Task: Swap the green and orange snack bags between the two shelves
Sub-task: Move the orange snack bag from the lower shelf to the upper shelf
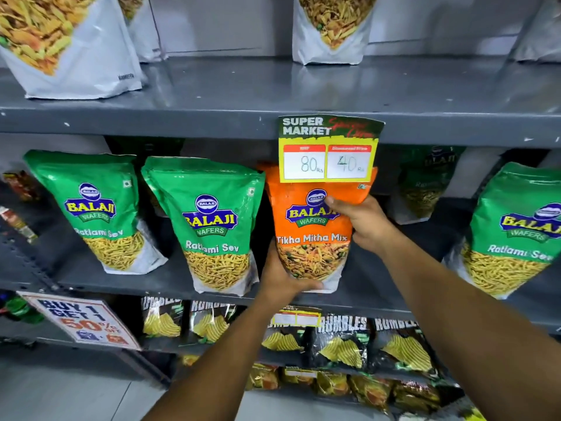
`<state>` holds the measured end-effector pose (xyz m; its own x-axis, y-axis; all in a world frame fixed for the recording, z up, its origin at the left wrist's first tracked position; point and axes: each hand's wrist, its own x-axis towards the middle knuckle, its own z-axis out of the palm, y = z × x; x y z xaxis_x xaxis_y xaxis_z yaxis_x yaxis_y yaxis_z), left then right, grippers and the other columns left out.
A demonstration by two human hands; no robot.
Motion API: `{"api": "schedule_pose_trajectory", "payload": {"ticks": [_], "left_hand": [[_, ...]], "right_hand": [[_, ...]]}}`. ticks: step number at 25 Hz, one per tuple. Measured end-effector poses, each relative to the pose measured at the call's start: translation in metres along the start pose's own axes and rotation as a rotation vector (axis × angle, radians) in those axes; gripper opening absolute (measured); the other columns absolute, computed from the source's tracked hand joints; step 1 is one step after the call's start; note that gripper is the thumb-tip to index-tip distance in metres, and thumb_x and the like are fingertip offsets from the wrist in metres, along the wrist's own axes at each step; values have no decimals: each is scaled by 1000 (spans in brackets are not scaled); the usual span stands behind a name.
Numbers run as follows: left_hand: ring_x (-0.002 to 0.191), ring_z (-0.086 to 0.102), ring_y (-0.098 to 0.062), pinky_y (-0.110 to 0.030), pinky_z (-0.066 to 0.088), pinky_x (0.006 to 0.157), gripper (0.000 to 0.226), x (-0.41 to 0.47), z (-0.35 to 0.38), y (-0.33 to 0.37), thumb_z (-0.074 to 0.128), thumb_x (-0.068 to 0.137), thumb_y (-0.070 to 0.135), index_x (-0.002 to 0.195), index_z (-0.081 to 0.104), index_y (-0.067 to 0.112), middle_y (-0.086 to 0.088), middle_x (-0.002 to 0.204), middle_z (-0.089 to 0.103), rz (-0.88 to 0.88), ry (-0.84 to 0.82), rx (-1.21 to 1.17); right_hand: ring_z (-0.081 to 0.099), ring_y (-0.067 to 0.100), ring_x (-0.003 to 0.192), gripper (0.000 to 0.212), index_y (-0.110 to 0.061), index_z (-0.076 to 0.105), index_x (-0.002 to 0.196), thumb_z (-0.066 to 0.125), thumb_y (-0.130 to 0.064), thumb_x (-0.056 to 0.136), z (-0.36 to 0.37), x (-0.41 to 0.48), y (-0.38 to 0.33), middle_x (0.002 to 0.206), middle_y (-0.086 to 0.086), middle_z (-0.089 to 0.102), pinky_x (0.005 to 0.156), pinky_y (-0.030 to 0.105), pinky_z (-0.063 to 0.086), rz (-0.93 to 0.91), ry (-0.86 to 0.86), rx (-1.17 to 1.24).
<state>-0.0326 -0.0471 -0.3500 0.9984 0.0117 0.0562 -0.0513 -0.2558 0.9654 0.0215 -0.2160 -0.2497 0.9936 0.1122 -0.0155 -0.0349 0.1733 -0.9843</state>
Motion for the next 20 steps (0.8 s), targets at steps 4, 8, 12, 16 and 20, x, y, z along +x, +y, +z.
{"api": "schedule_pose_trajectory", "payload": {"ticks": [4,8,12,16,20], "left_hand": [[109,59,-18,-29,48,85,90,4,1,-8,92,47,17,124,46,21,1,116,62,-74,35,-34],[101,64,-11,-29,54,82,77,-24,2,-9,91,49,12,116,53,21,2,109,67,-109,-29,-127],[101,68,-19,-41,57,85,74,-67,-2,-8,92,46,19,111,58,19,-1,107,72,-149,-111,-152],[85,69,-1,-13,55,69,54,-127,-14,9,88,54,8,99,61,21,9,94,71,-96,-237,-88],[89,70,-11,-19,57,73,50,-174,-37,26,90,50,16,90,63,27,11,94,72,-69,-290,-42]], "right_hand": [[74,19,84,19,-27,67,95,70,-22,77,-2,2,5,87,-4,78,76,41,61,1,-13,48],[73,23,87,26,-14,64,109,69,-19,83,-3,-19,1,100,6,74,78,44,60,24,51,25],[74,19,71,13,-11,64,97,67,-16,85,0,-56,-8,92,7,72,61,35,62,39,107,7],[70,19,65,7,-11,63,88,68,-15,86,9,-102,-13,87,9,70,63,39,59,94,199,-66],[69,25,71,26,-5,62,106,69,-15,84,20,-153,-25,96,14,70,59,37,57,148,231,-54]]}}
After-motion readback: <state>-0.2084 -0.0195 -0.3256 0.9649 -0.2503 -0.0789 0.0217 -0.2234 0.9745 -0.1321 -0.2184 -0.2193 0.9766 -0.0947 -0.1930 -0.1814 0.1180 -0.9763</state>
